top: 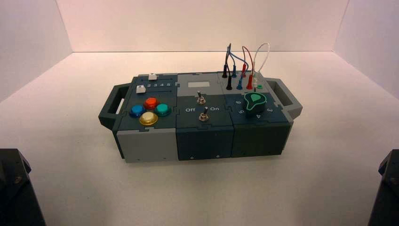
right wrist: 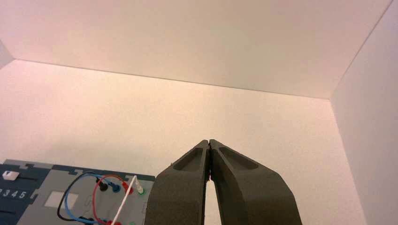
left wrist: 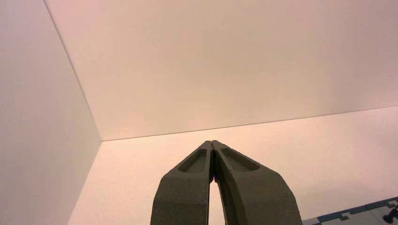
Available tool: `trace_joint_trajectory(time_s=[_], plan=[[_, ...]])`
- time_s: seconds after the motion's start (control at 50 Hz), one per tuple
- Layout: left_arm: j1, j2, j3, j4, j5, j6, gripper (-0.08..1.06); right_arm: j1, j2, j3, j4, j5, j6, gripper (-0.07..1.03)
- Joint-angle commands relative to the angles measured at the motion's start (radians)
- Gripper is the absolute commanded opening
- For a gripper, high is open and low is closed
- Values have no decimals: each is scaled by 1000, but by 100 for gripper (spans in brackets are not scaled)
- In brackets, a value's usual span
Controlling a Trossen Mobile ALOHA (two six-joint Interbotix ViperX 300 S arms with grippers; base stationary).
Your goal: Move the top slider to position 5.
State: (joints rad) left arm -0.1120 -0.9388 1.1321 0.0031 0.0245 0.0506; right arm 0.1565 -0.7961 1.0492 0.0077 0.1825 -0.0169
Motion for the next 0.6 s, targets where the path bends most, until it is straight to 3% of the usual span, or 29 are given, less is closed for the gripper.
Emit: trace_joint_trajectory(time_s=[0.02, 0.6], plan=[[-9, 3, -31, 2, -3, 5, -3, 14, -5, -37, 3, 8, -2, -2], [-38, 32, -38, 2, 40, 5, -3, 20, 3, -38, 8, 38, -2, -2]])
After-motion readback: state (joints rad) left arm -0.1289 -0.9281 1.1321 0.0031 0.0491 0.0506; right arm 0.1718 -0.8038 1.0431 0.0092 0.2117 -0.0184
